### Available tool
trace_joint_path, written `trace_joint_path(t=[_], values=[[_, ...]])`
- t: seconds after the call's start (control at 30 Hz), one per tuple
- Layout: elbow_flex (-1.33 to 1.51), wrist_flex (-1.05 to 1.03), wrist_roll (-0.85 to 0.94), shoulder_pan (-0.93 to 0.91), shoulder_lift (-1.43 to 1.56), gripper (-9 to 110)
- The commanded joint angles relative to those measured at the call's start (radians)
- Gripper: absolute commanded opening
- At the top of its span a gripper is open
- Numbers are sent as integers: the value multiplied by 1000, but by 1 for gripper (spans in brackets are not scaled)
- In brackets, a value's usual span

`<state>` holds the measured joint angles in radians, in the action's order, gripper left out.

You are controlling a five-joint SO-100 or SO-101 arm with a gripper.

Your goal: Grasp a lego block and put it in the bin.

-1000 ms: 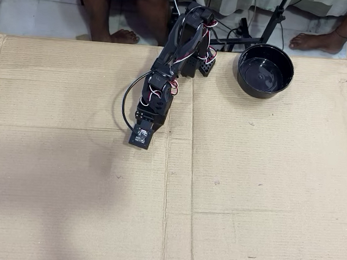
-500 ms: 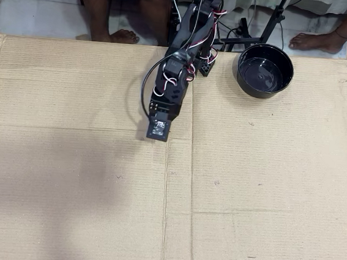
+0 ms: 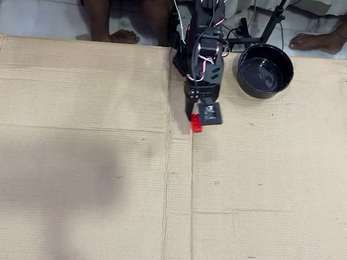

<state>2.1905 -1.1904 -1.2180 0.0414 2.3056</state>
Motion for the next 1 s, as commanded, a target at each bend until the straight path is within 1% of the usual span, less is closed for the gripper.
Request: trace_joint_path(t=[0.0,0.67,0.97], values=[[21,-6,-6,98,84,0],[433,5,-6,877,680,0],[611,15,-5,1140,927,0]])
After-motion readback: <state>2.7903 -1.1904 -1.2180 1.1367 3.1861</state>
